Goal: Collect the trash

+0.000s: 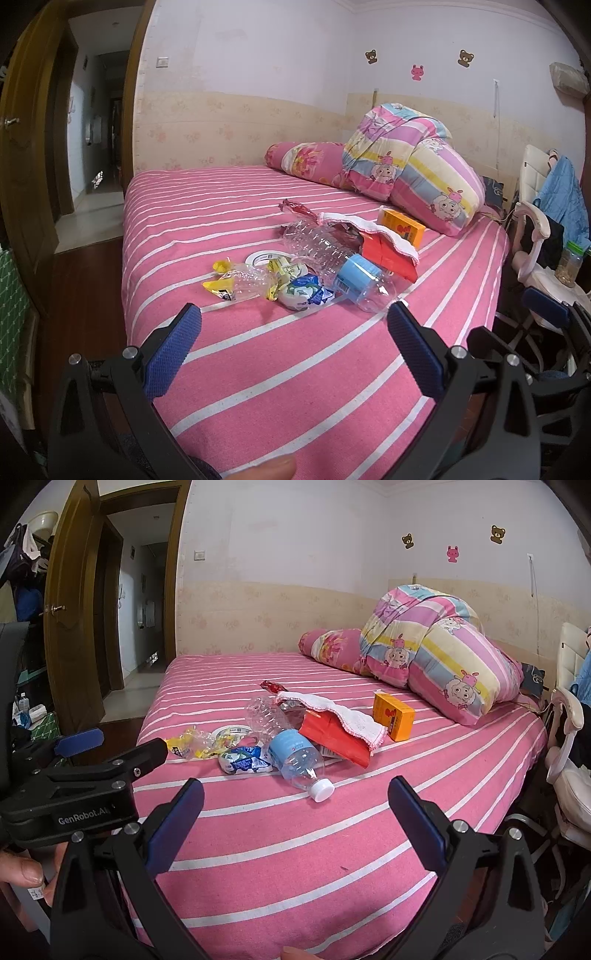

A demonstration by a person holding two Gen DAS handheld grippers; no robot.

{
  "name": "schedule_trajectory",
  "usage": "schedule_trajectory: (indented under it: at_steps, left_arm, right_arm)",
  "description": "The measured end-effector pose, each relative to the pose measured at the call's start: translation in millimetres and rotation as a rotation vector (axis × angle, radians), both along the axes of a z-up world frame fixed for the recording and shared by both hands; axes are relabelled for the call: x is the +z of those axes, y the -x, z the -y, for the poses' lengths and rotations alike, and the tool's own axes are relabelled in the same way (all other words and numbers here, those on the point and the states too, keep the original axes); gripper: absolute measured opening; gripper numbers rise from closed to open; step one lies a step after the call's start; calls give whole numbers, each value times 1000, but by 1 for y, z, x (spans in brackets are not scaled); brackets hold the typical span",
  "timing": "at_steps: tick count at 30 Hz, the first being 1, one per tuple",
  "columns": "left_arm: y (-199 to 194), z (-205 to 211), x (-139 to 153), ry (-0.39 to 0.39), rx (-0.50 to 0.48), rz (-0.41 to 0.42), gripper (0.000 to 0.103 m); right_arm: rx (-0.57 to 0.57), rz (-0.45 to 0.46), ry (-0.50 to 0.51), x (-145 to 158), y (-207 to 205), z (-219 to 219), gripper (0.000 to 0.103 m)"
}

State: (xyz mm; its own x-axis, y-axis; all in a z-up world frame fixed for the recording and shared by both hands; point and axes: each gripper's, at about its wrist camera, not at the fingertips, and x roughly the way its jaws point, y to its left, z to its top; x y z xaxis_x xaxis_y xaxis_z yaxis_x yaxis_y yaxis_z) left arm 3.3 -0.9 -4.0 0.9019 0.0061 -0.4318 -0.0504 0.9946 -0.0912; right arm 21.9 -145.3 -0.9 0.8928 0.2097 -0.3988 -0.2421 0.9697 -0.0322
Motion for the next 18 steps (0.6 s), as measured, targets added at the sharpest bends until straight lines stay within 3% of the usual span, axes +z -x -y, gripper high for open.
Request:
schedule_trajectory:
  at_steps: [18]
  left_arm:
    - [0,1,0,-2,2,-4,98]
  right_arm:
    - [3,3,-1,0,-1,0,98]
